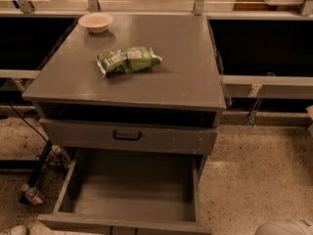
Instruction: Close middle drawer
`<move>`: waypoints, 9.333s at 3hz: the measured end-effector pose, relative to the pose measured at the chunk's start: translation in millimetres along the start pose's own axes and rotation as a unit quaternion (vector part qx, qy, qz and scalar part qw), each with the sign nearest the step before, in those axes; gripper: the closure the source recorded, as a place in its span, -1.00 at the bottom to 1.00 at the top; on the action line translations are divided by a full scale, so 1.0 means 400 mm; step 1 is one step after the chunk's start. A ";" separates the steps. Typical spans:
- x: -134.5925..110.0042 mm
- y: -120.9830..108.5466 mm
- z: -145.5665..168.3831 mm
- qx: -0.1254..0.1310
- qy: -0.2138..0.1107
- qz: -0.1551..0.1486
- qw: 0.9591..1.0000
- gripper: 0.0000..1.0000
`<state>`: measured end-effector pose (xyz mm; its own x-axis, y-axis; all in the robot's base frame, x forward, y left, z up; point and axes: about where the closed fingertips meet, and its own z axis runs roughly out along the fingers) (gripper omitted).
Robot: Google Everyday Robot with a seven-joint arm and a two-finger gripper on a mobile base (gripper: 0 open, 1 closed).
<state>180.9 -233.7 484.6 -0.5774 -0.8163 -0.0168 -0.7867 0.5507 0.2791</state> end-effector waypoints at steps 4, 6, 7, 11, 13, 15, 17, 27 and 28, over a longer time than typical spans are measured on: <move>-0.102 0.153 0.088 -0.033 -0.027 -0.072 0.996 1.00; -0.219 0.044 0.130 -0.031 -0.119 -0.029 0.992 1.00; -0.267 0.016 0.126 -0.034 -0.154 -0.014 0.987 1.00; -0.369 -0.064 0.155 -0.029 -0.251 0.047 0.966 1.00; -0.466 -0.125 0.156 -0.014 -0.296 0.061 0.953 1.00; -0.515 -0.142 0.128 0.004 -0.303 0.054 0.951 1.00; -0.629 -0.178 0.155 -0.012 -0.330 0.056 0.942 1.00; -0.917 -0.361 0.197 0.037 -0.410 0.039 0.910 1.00; -0.917 -0.361 0.198 0.037 -0.410 0.039 0.910 1.00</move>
Offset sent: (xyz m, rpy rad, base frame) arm -0.0576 0.1236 -0.0101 0.1666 -0.0068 0.2431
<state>489.2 0.0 374.5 -0.5772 -0.3857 -0.7198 -0.7311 0.6367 0.2451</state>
